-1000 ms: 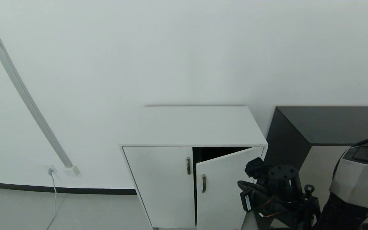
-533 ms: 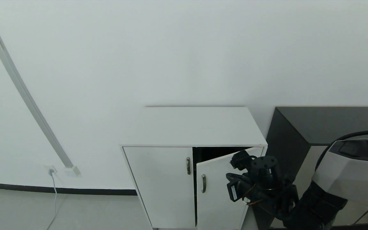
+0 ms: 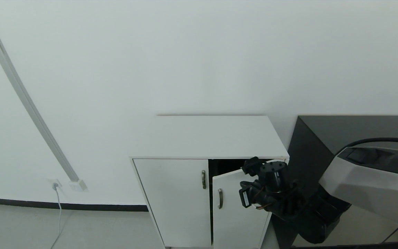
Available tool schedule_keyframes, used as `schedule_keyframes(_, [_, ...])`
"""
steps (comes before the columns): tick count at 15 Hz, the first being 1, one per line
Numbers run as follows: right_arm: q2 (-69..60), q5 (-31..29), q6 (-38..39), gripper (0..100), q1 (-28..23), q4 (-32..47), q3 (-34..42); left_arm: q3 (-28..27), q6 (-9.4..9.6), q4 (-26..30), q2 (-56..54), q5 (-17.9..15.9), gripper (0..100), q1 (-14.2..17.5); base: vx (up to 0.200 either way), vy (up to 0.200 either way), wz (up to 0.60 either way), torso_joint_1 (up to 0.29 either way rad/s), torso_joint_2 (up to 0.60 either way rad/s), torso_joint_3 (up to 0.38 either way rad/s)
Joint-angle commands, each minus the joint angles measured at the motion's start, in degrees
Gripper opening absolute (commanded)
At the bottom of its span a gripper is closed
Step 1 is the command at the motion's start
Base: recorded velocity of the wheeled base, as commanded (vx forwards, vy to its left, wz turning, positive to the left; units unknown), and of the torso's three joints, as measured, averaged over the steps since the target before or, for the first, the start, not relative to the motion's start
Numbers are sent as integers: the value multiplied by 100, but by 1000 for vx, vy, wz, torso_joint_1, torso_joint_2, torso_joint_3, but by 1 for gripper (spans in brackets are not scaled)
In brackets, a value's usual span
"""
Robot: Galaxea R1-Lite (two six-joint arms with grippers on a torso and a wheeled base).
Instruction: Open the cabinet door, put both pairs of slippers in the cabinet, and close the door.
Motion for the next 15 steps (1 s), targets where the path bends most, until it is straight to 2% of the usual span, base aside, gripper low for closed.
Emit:
schedule_keyframes(1, [165,-2,0,0,-73,195,-316,1,-3,0,0,8,0,1,0,0,0,0,0,0])
schedule_keyframes(15, [719,-2,9,0,-363,810,-1687,1,-12,0,9,-1,0,1,0,0,0,0,0,0])
